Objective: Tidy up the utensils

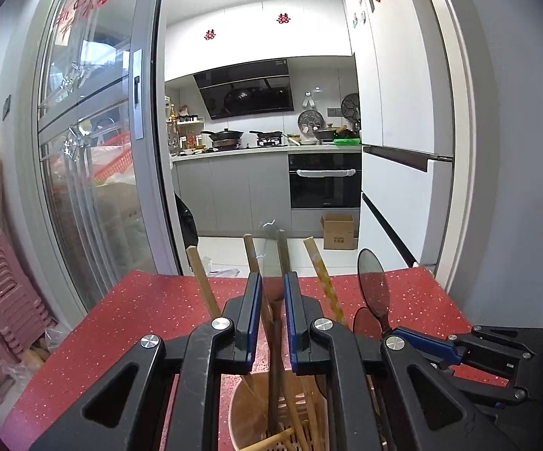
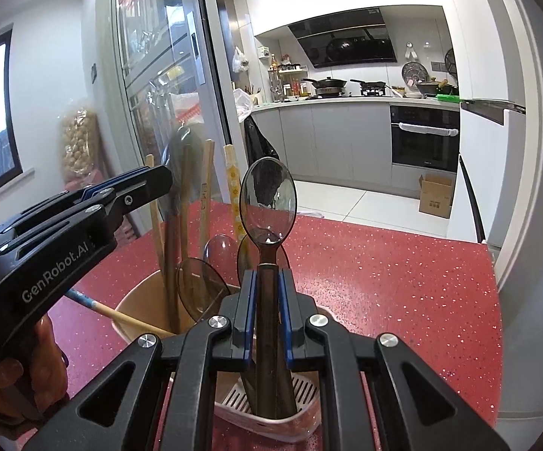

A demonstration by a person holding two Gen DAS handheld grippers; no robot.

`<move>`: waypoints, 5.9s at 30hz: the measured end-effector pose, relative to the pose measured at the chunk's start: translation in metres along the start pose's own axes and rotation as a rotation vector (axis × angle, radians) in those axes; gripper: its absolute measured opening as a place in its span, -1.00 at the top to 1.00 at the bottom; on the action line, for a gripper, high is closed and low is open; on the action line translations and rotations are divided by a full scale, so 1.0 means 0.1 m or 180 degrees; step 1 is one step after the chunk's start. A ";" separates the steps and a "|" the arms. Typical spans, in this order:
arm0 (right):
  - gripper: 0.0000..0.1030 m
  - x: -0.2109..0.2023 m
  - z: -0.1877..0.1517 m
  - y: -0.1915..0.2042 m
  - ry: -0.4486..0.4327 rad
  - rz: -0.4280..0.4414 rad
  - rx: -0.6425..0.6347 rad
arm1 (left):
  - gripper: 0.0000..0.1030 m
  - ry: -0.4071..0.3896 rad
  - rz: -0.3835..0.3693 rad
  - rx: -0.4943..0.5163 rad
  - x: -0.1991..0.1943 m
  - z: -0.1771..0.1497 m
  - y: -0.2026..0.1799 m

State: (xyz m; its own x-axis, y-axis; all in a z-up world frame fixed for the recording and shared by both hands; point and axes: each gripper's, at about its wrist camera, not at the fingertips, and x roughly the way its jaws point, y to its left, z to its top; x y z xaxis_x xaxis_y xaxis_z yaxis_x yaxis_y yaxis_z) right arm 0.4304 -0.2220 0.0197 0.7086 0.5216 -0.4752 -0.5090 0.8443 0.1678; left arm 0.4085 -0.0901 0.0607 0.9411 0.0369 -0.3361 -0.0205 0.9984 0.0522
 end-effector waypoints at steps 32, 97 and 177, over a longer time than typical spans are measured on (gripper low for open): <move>-0.16 -0.65 -0.11 0.12 0.0156 -0.0220 0.0568 | -1.00 0.0005 0.0136 -0.0240 -0.71 0.12 0.26; -0.76 -1.61 -1.52 1.15 0.0192 -0.1545 0.0525 | -1.00 0.0703 -0.0087 -0.0293 -1.80 -1.61 0.64; -0.76 -1.72 -1.45 1.28 -0.0096 -0.1743 0.0417 | -1.00 0.0601 -0.0155 -0.0248 -1.83 -1.58 0.59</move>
State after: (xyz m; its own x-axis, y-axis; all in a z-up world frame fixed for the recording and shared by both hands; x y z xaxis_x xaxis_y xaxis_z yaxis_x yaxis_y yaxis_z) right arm 0.1731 -0.2212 -0.0022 0.8669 0.0046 -0.4985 0.0007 0.9999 0.0103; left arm 0.1822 -0.0318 -0.0233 0.8617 -0.0117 -0.5072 -0.0094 0.9992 -0.0390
